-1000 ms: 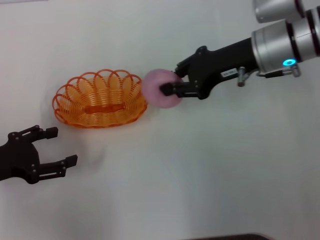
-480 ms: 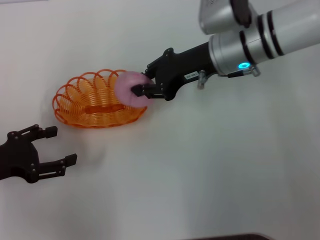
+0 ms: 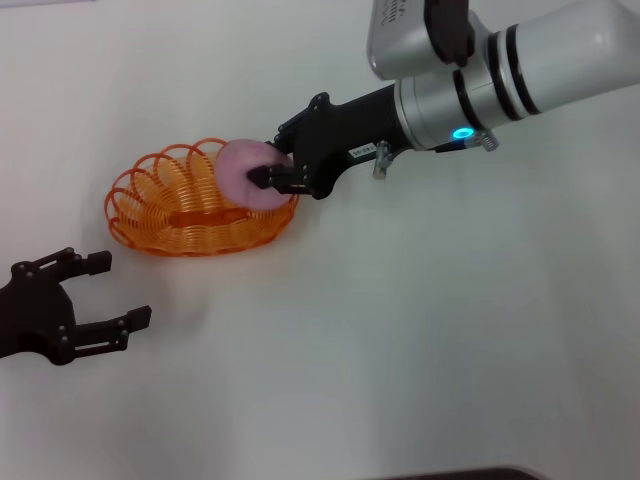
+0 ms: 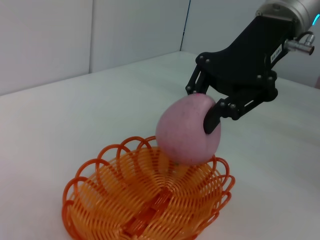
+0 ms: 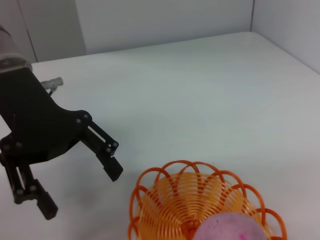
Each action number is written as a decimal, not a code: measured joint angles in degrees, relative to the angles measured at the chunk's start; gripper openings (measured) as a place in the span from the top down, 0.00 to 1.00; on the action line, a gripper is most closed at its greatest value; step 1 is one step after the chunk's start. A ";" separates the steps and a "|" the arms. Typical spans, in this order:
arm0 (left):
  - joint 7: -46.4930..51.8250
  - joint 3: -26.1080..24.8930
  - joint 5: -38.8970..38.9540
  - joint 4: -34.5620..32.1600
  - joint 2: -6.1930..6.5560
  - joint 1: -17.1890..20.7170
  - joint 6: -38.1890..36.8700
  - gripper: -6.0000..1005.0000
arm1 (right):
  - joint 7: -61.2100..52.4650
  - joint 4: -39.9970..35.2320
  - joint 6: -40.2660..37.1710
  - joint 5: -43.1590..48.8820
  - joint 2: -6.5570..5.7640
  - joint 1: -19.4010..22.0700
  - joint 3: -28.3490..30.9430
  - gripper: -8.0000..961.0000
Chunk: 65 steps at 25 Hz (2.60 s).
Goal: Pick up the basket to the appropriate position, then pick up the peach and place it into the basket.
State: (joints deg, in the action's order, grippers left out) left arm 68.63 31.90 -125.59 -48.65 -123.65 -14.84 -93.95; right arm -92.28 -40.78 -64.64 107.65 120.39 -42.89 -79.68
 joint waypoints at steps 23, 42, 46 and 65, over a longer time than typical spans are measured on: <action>0.01 -0.08 0.00 0.05 0.05 -0.02 -0.09 0.12 | 1.91 3.60 3.24 -3.66 -0.05 -1.07 -1.78 0.21; 0.01 -1.63 0.05 0.05 0.00 -0.03 -0.62 0.12 | 15.31 -0.83 -10.68 -9.68 -1.28 13.52 13.18 0.08; 0.01 -1.71 0.58 0.05 0.11 -0.09 -0.79 0.12 | 17.52 -0.58 -11.47 -9.48 -1.80 17.08 14.67 0.08; -0.25 -3.00 0.79 1.04 -0.09 0.24 -0.81 0.12 | 25.93 2.79 -16.94 -6.88 -1.00 22.77 18.49 0.08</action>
State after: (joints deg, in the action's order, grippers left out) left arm 68.38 28.89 -124.80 -47.62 -123.74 -14.60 -94.76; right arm -66.35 -37.98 -81.58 100.77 119.38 -20.12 -61.20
